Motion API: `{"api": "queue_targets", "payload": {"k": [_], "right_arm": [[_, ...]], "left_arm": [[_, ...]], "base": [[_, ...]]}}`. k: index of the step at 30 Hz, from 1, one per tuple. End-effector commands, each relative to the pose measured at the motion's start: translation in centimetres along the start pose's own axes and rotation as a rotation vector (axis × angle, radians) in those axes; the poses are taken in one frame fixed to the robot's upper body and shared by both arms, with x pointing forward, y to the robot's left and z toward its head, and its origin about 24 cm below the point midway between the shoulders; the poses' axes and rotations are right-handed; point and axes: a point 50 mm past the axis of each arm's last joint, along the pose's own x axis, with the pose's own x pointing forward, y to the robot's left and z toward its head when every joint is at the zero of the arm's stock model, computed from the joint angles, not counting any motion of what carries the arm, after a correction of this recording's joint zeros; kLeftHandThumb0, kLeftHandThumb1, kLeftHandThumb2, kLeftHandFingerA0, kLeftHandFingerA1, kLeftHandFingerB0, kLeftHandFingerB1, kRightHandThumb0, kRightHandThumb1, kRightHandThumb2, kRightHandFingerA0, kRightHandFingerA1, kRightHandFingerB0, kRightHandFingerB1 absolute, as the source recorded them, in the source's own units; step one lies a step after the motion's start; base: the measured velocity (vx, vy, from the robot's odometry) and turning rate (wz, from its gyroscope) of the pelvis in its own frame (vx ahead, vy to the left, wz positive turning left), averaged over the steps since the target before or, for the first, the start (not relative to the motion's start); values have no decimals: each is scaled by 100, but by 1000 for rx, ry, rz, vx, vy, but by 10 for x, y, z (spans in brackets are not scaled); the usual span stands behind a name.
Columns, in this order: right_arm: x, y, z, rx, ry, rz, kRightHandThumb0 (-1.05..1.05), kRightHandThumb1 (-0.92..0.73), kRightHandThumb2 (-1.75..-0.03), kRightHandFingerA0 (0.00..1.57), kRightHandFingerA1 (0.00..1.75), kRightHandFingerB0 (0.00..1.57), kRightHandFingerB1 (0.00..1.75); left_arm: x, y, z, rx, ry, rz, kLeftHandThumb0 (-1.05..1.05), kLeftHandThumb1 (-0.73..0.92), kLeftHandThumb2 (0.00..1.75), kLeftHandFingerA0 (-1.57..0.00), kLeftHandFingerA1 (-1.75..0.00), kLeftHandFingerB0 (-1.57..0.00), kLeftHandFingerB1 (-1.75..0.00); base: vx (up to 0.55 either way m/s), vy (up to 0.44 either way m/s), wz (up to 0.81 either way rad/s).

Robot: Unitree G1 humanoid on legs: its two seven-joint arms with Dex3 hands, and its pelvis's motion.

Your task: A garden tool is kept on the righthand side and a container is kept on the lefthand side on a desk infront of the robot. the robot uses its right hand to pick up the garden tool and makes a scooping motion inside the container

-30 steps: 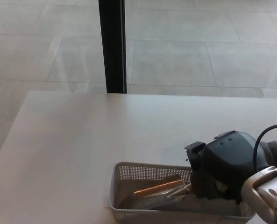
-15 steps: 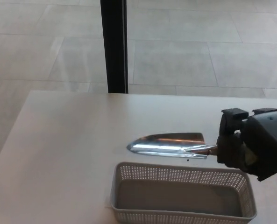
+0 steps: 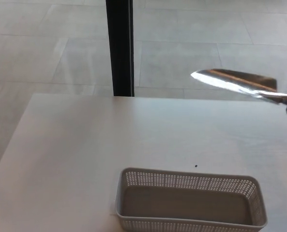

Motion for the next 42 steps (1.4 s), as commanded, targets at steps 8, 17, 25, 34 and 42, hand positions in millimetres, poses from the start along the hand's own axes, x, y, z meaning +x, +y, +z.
{"api": "queue_targets", "payload": {"k": [8,17,25,34,42], "right_arm": [[-20,31,-92,165,430,-38,-23,-62,-93,92,170,82,144],[-46,93,-84,136,487,178,-19,-59,-90,90,170,75,148],[-67,128,-74,86,477,322,-29,-62,-81,89,174,73,155],[-70,141,-68,-51,404,420,-40,-67,-66,87,141,73,61],[-70,138,-77,-93,495,614,-77,-59,-97,0,52,9,32]], "left_arm": [[-3,6,-5,-4,6,14,-57,64,59,-55,-59,-50,-47],[-2,2,-7,-16,3,14,-57,63,59,-58,-64,-54,-48],[-2,0,-5,-7,-12,-2,-57,65,59,-55,-67,-50,-49],[-2,0,-5,-16,-8,-8,-56,65,59,-51,-67,-48,-50],[-2,1,-7,-37,-7,-5,-55,63,59,-51,-66,-50,-49]], "base": [[0,0,0],[0,0,0],[0,0,0],[0,0,0],[0,0,0]]}}
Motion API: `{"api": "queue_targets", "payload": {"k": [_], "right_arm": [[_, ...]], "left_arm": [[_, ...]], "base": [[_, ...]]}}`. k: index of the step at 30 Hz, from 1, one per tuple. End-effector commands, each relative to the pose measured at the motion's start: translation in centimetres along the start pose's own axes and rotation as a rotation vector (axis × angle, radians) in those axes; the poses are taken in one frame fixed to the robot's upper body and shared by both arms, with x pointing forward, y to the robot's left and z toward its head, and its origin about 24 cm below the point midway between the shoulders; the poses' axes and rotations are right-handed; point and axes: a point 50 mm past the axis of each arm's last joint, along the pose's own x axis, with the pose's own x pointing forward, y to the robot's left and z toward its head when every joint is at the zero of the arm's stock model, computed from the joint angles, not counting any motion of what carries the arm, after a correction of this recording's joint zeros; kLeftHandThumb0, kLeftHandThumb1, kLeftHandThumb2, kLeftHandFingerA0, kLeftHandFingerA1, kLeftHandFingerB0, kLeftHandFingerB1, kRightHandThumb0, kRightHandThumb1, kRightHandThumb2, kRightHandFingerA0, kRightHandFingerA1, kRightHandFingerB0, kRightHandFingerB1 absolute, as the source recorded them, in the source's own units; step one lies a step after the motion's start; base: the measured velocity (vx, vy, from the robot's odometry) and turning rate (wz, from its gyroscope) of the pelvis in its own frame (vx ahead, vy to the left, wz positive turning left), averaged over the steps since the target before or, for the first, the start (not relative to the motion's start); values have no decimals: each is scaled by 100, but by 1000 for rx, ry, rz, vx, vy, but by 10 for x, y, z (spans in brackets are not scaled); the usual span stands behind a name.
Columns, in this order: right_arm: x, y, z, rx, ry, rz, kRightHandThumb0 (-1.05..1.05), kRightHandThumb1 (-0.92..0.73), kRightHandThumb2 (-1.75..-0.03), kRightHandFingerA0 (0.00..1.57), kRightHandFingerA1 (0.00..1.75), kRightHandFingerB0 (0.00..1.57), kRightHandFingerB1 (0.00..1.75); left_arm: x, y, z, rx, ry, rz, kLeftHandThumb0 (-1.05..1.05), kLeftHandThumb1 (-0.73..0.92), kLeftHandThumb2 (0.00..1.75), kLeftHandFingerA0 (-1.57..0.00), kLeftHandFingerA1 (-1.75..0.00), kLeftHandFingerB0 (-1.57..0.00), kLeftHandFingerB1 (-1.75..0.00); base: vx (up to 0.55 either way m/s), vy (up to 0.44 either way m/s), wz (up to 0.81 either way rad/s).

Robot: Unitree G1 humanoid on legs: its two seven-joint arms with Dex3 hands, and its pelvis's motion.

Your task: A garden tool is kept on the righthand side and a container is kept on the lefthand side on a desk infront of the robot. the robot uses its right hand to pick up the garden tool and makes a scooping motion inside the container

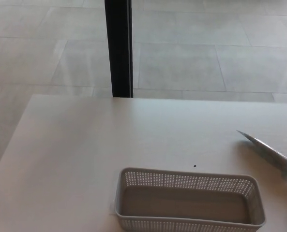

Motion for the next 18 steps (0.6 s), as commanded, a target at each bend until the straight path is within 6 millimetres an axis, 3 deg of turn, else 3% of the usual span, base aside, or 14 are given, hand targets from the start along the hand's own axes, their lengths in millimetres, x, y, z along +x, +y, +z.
{"api": "queue_targets", "payload": {"k": [1,4,7,8,9,10,11,13,14,18], "right_arm": [[-4,8,-16,-25,125,196,-88,-64,-100,0,30,11,16],[-7,4,-14,37,116,263,-105,-74,-109,0,22,0,1],[-10,3,-12,68,88,288,-105,-73,-111,0,27,0,3],[-12,1,-8,76,62,296,-101,-75,-89,0,0,0,0],[-14,-1,-6,76,43,296,-103,-76,-91,0,0,0,0],[-14,-2,-5,75,36,298,-103,-76,-91,0,0,0,0],[-17,-7,-3,91,11,295,-104,-91,-68,0,0,0,0],[-21,-13,1,114,-26,291,-104,-91,-68,0,0,0,0],[-23,-16,1,127,-40,290,-103,-75,-93,0,0,0,1],[-39,-41,1,209,-111,248,-105,-78,-90,0,0,0,6]], "left_arm": [[-2,5,-3,-19,3,12,-56,64,59,-51,-64,-48,-48],[-2,4,-3,3,-2,8,-56,66,60,-51,-63,-47,-47],[-2,4,-3,6,2,6,-55,66,59,-51,-63,-47,-47],[-2,4,-3,-8,4,9,-56,65,59,-52,-65,-47,-48],[-2,4,-3,-7,4,12,-59,50,91,-51,-70,-42,-58],[-2,4,-3,-6,4,13,-59,50,91,-51,-70,-42,-58],[-2,5,-2,1,4,15,-57,65,59,-55,-66,-50,-49],[-2,6,-1,12,4,17,-57,65,59,-55,-66,-50,-49],[-2,6,-1,11,5,18,-56,65,60,-55,-65,-50,-49],[-2,6,-1,-9,5,22,-56,64,59,-55,-64,-52,-49]], "base": [[0,0,0],[0,0,0],[0,0,0],[0,0,0],[0,0,0],[0,0,0],[0,0,0],[0,0,0],[0,0,0],[0,0,0]]}}
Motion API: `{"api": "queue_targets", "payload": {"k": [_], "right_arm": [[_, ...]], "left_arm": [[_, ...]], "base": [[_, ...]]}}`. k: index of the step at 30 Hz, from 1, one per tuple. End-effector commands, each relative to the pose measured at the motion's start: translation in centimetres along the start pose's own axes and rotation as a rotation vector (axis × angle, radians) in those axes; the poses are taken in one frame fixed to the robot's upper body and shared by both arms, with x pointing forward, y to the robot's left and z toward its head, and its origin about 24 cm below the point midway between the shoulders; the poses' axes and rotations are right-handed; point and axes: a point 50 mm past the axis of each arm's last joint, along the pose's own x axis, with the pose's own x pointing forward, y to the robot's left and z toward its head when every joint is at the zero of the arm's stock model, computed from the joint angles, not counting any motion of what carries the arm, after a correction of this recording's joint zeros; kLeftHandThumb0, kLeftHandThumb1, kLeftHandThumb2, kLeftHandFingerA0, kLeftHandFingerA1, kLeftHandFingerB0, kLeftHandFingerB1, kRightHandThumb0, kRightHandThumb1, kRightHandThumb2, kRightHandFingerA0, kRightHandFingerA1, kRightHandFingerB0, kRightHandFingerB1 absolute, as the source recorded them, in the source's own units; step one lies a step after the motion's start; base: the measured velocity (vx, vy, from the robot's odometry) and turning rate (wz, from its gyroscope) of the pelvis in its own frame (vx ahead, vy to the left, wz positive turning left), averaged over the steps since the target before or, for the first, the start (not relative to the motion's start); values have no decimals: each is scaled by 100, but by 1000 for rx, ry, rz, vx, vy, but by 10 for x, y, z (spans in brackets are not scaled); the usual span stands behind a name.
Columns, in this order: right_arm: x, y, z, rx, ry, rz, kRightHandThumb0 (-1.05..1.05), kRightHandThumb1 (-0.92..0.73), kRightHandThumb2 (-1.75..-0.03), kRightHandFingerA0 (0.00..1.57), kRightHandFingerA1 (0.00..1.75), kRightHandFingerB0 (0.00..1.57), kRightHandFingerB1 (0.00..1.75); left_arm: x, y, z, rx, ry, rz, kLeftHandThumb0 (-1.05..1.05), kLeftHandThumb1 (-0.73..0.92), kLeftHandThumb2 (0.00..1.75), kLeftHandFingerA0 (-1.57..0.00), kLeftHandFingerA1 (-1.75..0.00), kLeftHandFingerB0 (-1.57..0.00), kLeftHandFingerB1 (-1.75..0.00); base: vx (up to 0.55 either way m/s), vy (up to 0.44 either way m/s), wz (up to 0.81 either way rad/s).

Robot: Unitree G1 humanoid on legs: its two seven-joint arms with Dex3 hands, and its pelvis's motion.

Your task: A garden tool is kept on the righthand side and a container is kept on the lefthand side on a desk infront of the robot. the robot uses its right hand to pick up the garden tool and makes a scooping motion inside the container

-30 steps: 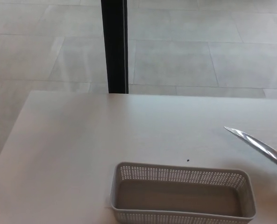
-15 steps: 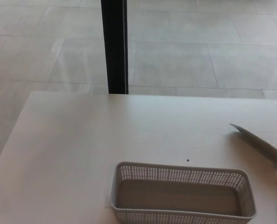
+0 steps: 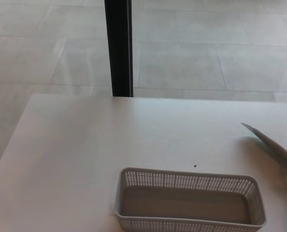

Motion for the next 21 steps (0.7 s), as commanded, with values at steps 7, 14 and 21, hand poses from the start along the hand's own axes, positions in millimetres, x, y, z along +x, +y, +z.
{"api": "queue_targets", "payload": {"k": [7,14,21], "right_arm": [[-68,-85,-29,257,-120,-45,-101,-72,-100,0,0,0,3],[-129,-149,-110,420,148,-379,-105,-91,-71,0,0,0,5],[-190,-113,-211,810,560,-721,-102,-67,-85,0,0,0,25]], "left_arm": [[-3,11,-2,10,5,25,-57,65,59,-55,-64,-51,-48],[-2,9,-1,12,6,24,-55,66,60,-55,-66,-50,-49],[-3,8,-2,15,-2,12,-57,66,60,-49,-64,-46,-49]], "base": [[0,0,0],[0,0,0],[0,0,0]]}}
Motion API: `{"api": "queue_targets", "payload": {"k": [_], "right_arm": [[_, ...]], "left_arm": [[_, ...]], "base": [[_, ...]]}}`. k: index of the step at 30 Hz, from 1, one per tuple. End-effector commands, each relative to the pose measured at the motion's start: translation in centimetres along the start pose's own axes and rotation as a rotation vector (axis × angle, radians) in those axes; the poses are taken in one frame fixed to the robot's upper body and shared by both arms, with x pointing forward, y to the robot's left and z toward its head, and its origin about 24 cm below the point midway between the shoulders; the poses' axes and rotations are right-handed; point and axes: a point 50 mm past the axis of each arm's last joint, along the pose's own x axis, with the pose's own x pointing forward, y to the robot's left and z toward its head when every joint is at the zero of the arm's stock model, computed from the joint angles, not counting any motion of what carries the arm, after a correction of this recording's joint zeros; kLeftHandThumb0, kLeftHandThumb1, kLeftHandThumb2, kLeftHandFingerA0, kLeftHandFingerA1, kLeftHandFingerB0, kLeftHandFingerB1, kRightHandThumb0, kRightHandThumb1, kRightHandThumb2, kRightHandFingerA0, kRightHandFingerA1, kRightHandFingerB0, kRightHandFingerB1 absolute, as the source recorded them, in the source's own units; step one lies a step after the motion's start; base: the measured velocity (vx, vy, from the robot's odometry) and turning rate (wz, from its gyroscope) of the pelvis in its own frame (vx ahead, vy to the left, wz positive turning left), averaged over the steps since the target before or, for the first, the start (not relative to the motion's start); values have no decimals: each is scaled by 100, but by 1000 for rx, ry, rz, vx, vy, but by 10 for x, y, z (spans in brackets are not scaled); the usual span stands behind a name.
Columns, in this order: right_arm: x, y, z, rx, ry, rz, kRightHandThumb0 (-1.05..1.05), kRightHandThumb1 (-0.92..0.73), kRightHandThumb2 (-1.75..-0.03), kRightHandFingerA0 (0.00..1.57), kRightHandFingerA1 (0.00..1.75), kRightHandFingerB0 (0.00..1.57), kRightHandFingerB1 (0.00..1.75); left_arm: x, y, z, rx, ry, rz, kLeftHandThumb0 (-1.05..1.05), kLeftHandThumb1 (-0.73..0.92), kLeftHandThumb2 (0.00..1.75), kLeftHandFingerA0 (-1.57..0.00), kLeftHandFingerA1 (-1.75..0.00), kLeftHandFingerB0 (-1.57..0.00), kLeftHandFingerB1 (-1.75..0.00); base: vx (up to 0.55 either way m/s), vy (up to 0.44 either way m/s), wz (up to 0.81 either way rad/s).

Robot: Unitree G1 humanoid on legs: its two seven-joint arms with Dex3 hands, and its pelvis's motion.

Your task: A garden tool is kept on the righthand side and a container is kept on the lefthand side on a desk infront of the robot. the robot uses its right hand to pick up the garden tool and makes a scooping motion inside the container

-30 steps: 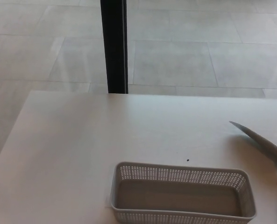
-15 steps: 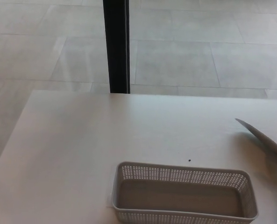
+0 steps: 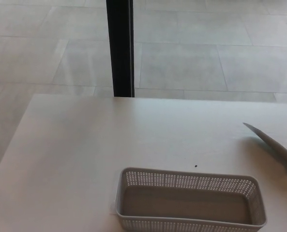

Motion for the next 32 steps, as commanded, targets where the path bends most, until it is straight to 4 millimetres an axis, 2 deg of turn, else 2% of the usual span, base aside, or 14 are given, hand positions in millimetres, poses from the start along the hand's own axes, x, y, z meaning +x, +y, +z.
{"api": "queue_targets", "payload": {"k": [1,6,9,10,13,14,15,18,26,27,28,29,30,32], "right_arm": [[-88,-64,-144,592,500,-497,-101,-68,-83,0,4,0,28],[-118,-5,-194,756,709,-620,-86,-64,-102,0,39,2,32],[-131,32,-212,885,811,-609,-77,-78,-69,0,1,0,31],[-134,43,-215,923,860,-607,-91,-63,-100,0,33,3,25],[-144,83,-214,1114,954,-653,-76,-61,-102,0,41,0,31],[-148,91,-212,1118,977,-652,-67,-84,-66,0,47,1,29],[-151,102,-213,1131,994,-645,-76,-59,-99,0,40,0,31],[-177,138,-218,1223,1075,-551,-73,-58,-101,2,53,0,35],[-207,155,-224,1265,1190,-526,-76,-54,-100,0,60,0,40],[-210,158,-224,1245,1200,-497,-74,-75,-59,3,84,0,36],[-212,161,-223,1179,1206,-406,-77,-59,-100,11,67,0,40],[-215,165,-222,1132,1215,-295,-76,-61,-101,12,66,0,38],[-218,169,-220,1064,1212,-171,-70,-76,-62,20,78,0,44],[-220,172,-216,1016,1192,-82,-69,-74,-62,33,81,0,52]], "left_arm": [[-3,9,-3,21,1,17,-57,66,60,-51,-64,-48,-48],[-2,7,-2,6,7,19,-55,66,60,-50,-66,-47,-50],[-2,6,-2,-13,6,19,-54,65,59,-50,-62,-47,-49],[-2,5,-2,-18,4,15,-56,65,59,-49,-64,-47,-50],[-3,5,-4,11,2,13,-55,67,60,-52,-65,-47,-48],[-3,7,-5,14,8,17,-55,67,59,-53,-62,-49,-47],[-3,7,-5,19,4,10,-58,66,60,-51,-64,-48,-47],[-4,8,-5,31,16,6,-55,67,60,-51,-67,-50,-51],[-3,8,-10,60,70,35,-53,68,60,-55,-65,-49,-49],[-3,9,-11,62,81,41,-53,68,61,-56,-69,-49,-51],[-4,10,-12,68,84,41,-53,69,61,-55,-70,-48,-53],[-4,10,-13,87,87,44,-53,69,61,-56,-70,-49,-53],[-5,11,-14,103,91,39,-53,71,62,-56,-72,-48,-54],[-5,11,-15,111,94,41,-52,70,61,-58,-70,-49,-53]], "base": [[0,0,0],[0,0,0],[0,0,0],[0,0,0],[0,0,0],[0,0,0],[0,0,0],[0,0,0],[0,0,0],[0,0,0],[0,0,0],[0,0,0],[0,0,0],[0,0,0]]}}
